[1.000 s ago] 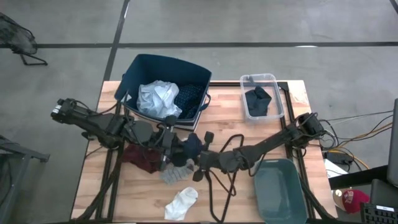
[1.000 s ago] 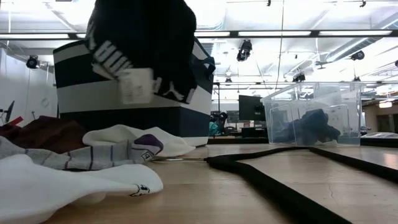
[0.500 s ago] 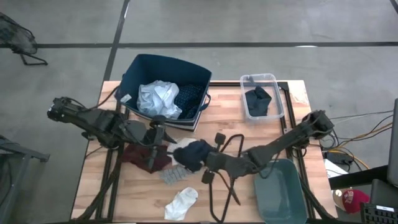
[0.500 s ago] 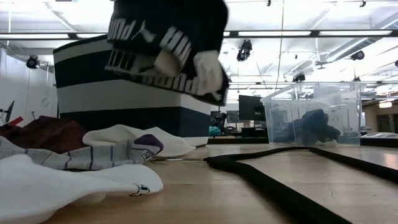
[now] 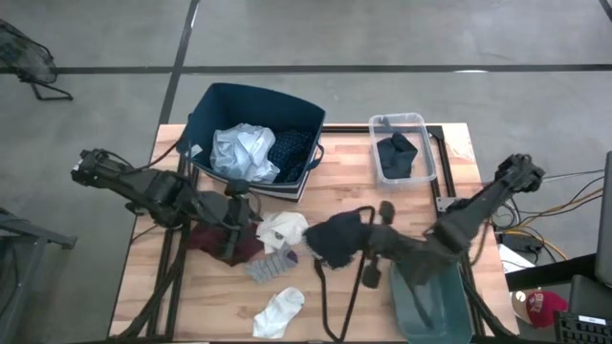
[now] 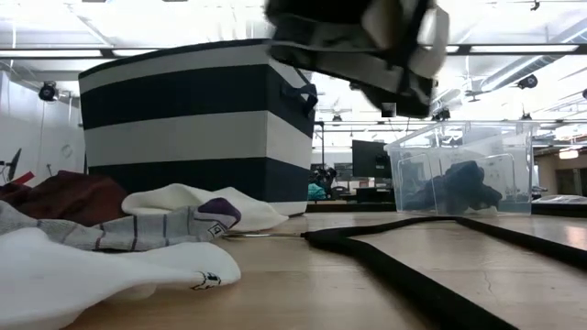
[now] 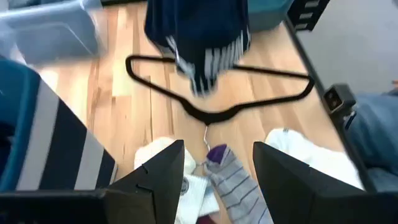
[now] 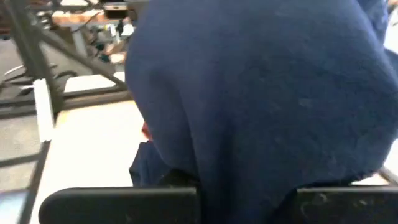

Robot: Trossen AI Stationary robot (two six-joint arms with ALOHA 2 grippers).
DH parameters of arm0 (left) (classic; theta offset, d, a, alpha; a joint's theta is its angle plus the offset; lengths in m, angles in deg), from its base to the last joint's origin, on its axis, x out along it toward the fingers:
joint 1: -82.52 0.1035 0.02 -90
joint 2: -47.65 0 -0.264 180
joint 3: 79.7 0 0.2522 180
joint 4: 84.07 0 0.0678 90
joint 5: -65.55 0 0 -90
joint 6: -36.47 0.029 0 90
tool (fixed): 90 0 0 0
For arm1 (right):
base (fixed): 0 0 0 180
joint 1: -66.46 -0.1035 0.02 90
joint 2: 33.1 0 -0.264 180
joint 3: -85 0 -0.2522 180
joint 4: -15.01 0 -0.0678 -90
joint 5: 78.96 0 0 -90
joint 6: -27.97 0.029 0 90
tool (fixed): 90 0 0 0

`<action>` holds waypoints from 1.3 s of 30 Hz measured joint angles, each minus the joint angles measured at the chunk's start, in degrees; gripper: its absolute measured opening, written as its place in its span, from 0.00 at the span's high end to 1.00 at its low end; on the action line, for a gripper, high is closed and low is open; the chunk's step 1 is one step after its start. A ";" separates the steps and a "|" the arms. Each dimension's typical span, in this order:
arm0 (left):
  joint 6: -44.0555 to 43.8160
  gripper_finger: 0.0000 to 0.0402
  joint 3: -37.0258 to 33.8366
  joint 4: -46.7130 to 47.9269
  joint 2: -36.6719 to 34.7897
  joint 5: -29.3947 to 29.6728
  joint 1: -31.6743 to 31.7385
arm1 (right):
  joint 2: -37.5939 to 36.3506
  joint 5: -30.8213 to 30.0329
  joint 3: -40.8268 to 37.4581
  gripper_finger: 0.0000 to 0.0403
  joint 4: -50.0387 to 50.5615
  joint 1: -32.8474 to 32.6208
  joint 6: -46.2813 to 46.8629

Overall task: Pick & Place Cloths
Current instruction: Put the black boxer into the transparent bin

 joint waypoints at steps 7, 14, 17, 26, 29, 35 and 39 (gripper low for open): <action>-0.47 0.51 -4.03 0.12 0.02 0.00 -0.21 | -5.89 -2.44 -0.04 0.97 10.73 -5.20 9.00; -0.92 0.51 -7.18 -1.18 0.02 0.00 -0.23 | -9.76 -10.64 -0.04 0.97 16.04 -7.27 11.78; -0.55 0.51 -8.52 -1.68 0.02 0.00 -0.30 | -11.40 -11.84 -0.07 0.97 16.27 -7.26 10.76; 1.99 0.51 -16.29 -13.19 -2.75 0.04 -1.15 | -13.79 -19.15 -0.07 0.97 16.42 -7.22 8.76; 1.57 0.52 -20.95 -18.99 -5.61 0.03 -2.20 | -13.79 -19.12 -0.07 0.97 16.42 -7.24 8.69; 2.30 0.54 -30.58 -31.87 -11.66 0.00 -4.31 | -13.88 -27.15 1.74 0.97 18.68 -6.94 6.89; 2.91 0.54 -36.41 -38.67 -14.29 0.05 -6.09 | -13.90 -35.55 2.53 0.97 19.38 -5.01 4.31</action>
